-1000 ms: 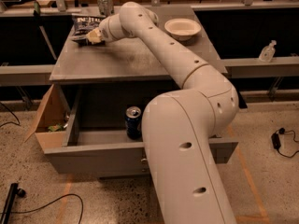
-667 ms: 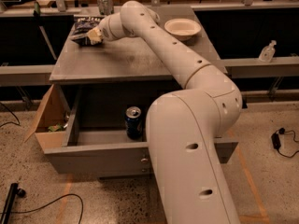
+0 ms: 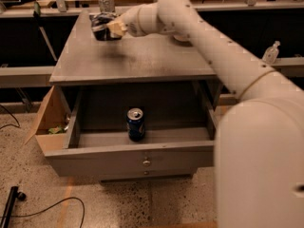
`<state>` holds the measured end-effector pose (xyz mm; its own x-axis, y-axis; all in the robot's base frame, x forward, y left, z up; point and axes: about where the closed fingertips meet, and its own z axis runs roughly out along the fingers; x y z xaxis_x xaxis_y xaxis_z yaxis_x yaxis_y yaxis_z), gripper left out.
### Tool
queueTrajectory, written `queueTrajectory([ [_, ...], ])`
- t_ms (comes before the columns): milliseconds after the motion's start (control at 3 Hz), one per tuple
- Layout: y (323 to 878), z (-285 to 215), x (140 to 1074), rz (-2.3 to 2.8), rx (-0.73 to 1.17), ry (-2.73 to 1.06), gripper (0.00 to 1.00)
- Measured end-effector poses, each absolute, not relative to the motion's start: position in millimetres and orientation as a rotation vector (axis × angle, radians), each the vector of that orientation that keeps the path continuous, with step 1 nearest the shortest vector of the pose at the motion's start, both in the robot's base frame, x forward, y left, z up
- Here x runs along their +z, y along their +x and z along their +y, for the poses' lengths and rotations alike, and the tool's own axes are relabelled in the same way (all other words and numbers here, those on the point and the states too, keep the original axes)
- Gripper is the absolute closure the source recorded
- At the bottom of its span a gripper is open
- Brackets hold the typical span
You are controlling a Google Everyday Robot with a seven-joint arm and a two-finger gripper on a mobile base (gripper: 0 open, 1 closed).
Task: Pick blue chip bag
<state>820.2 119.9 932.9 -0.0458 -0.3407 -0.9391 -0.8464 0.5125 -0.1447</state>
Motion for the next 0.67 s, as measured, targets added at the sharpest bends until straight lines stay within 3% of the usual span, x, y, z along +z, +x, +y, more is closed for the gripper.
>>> queueTrajectory([
  [667, 727, 12, 978, 1.620, 0.457, -1.006, 1.00],
])
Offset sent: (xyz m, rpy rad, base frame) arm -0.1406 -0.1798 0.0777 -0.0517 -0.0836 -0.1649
